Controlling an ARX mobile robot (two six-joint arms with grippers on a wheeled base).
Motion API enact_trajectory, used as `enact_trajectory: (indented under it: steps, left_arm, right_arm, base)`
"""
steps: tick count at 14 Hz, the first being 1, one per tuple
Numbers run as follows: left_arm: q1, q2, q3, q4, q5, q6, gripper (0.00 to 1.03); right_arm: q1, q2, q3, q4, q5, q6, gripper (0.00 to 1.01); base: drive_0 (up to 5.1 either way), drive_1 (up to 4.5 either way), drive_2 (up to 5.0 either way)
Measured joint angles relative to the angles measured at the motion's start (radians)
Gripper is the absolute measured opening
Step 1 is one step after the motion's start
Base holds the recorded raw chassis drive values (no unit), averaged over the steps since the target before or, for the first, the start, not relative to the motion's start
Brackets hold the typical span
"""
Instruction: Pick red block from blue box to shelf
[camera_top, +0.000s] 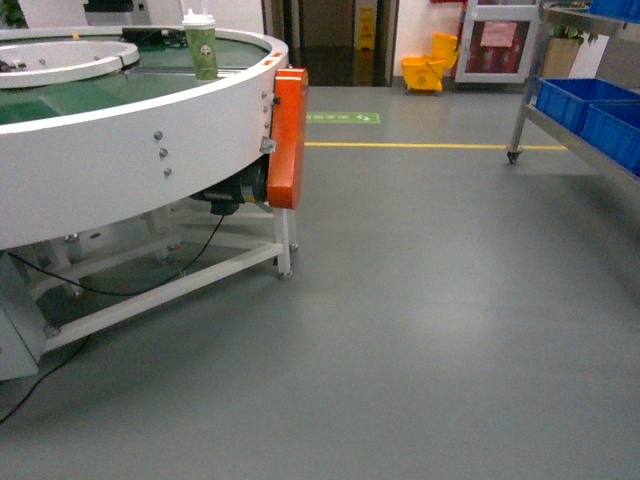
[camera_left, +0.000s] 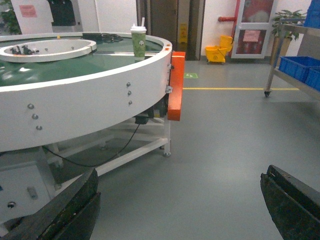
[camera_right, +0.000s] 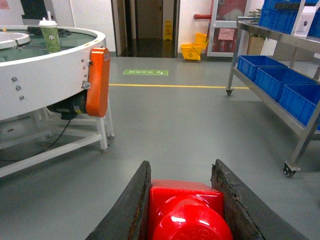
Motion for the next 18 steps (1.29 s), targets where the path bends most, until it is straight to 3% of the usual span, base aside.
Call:
enact_trajectory:
  steps: [18]
  left_arm:
    - [0.002,0.0,0.0,-0.002,-0.001,0.0,0.98]
  right_arm:
    - [0.0,0.0,0.0,0.008,0.0,0.0,0.29]
  base:
    - [0.1,4.37,-4.2]
